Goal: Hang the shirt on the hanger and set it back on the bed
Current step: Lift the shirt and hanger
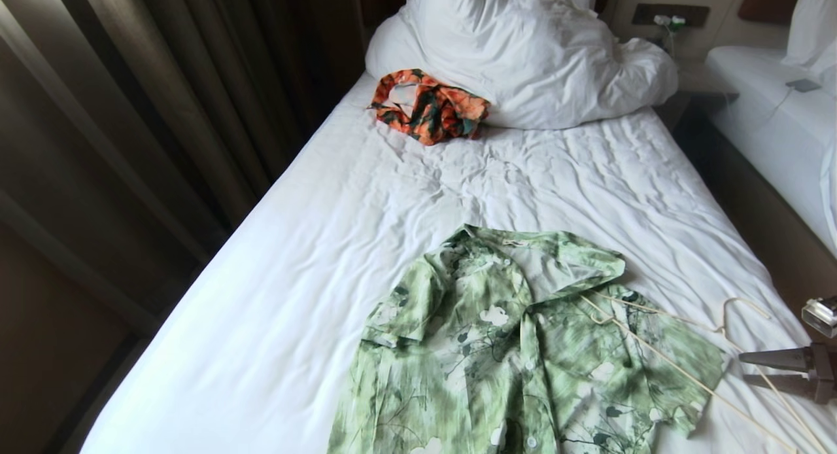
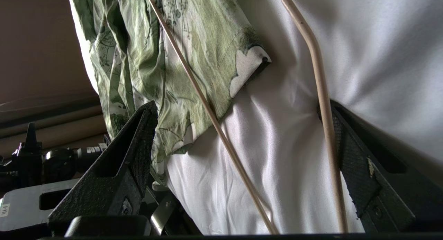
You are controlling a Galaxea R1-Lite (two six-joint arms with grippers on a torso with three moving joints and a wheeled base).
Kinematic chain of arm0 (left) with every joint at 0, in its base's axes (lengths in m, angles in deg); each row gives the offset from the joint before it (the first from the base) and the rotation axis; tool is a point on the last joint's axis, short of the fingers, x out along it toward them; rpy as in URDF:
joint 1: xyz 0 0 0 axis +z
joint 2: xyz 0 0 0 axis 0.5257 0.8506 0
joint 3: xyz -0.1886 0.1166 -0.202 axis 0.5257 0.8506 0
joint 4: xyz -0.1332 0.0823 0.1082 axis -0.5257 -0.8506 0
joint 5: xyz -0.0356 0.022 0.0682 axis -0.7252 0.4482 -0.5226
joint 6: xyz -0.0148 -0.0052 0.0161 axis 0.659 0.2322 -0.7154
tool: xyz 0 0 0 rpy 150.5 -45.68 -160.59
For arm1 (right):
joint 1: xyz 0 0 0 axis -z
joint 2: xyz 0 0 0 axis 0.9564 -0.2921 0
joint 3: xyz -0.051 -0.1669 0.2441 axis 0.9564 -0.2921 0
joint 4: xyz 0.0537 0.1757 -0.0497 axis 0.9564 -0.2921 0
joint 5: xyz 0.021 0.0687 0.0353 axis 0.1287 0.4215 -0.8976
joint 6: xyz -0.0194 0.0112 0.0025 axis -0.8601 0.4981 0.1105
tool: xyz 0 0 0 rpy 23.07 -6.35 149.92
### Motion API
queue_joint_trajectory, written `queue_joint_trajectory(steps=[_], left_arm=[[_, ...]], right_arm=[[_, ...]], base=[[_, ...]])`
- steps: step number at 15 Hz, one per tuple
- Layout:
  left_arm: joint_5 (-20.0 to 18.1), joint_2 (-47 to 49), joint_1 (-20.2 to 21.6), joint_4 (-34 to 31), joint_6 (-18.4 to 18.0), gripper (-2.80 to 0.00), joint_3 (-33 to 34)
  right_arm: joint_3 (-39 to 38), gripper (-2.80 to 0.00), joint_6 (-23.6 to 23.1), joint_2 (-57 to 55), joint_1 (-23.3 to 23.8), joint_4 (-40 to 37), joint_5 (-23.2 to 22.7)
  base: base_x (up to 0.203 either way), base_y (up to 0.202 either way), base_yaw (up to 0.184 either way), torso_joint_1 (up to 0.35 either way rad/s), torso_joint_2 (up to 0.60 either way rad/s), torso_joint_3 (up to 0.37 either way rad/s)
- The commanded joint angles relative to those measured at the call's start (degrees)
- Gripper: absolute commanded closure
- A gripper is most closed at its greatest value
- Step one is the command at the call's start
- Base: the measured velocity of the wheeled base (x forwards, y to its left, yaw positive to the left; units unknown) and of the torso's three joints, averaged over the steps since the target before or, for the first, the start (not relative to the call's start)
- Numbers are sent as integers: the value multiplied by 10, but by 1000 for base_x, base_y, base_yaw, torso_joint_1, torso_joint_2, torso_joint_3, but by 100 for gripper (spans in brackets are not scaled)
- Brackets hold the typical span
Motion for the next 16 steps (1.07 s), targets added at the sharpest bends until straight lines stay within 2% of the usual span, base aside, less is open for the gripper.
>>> queue_joint_trajectory(steps=[1,6,11,14,15,16], left_arm=[[0,1,0,0,0,0,0],[1,1,0,0,0,0,0],[1,1,0,0,0,0,0],[1,1,0,0,0,0,0],[0,1,0,0,0,0,0],[1,1,0,0,0,0,0]], right_arm=[[-4,-280,-2,-8,-9,11,0],[-26,-280,-1,-6,-38,64,1],[-94,-280,-3,7,-43,156,11],[-116,-280,-8,28,-43,168,11],[-122,0,-16,31,-43,169,10],[-124,0,-16,33,-45,168,10]], base=[[0,0,0,0,0,0],[0,0,0,0,0,0],[0,0,0,0,0,0],[0,0,0,0,0,0],[0,0,0,0,0,0],[0,0,0,0,0,0]])
